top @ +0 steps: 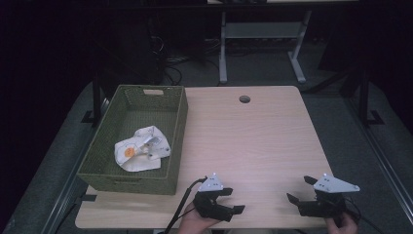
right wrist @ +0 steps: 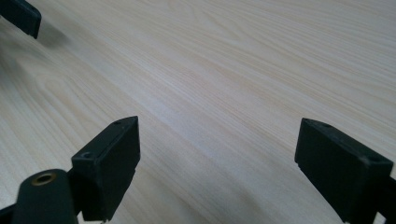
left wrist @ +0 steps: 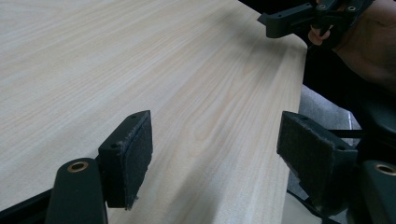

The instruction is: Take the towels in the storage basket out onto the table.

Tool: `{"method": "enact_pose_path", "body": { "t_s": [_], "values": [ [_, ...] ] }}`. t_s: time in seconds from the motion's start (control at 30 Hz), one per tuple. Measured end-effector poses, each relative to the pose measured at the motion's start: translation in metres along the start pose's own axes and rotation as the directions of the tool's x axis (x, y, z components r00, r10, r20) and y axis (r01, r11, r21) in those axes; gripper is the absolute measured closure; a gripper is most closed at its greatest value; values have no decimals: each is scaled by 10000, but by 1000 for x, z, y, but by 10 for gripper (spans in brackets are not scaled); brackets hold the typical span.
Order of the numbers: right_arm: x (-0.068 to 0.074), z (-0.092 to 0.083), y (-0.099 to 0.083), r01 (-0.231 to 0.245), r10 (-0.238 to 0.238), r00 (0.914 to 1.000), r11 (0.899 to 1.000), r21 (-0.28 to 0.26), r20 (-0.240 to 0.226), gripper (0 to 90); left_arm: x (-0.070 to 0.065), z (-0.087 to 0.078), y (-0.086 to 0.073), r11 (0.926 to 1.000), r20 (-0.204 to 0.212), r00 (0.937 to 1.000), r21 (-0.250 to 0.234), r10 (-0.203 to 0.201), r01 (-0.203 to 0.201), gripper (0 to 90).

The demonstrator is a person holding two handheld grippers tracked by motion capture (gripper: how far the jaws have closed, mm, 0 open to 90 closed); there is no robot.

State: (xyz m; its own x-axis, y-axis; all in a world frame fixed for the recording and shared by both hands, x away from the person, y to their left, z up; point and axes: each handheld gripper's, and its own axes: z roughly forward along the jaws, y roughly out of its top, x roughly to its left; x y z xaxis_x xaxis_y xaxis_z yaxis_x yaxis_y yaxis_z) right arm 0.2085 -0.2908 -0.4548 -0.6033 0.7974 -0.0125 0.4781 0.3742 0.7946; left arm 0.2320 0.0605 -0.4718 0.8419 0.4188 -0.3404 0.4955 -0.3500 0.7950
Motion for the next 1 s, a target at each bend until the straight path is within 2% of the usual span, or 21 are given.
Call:
{"method": "enact_pose_path", "body": {
  "t_s": [0.23,0.33,0.47,0.63,0.73,0.87,0.93,1.0],
  "values": [
    [1,-1,0,-5,5,10000,10000,-35,-78,138,3,-6,4,9998,-105,9999,-179,-29,27,267],
    [2,-1,0,5,-5,10000,10000,-5,-69,139,4,-9,8,9995,-198,9997,-258,154,-159,267],
    [4,0,1,-44,43,10000,10000,-50,-63,139,4,-12,14,9993,-234,9995,-321,200,-207,267],
    [6,1,2,142,-142,9999,9999,23,-51,138,4,-14,29,9984,-229,9988,-351,441,-449,261],
    [5,-1,2,30,-30,9999,10000,-44,-96,138,5,-12,44,9976,-259,9977,-288,625,-632,257],
    [5,-1,1,-41,40,9999,10000,-83,-121,139,5,-13,55,9971,-259,9971,-245,712,-719,258],
    [5,-2,1,3,-4,9999,10000,-91,-136,139,5,-13,63,9956,-437,9947,-69,928,-932,258],
    [4,-2,1,38,-39,9999,9999,-122,-102,138,7,-16,70,9963,-463,9952,-24,861,-863,258]
  ]
}}
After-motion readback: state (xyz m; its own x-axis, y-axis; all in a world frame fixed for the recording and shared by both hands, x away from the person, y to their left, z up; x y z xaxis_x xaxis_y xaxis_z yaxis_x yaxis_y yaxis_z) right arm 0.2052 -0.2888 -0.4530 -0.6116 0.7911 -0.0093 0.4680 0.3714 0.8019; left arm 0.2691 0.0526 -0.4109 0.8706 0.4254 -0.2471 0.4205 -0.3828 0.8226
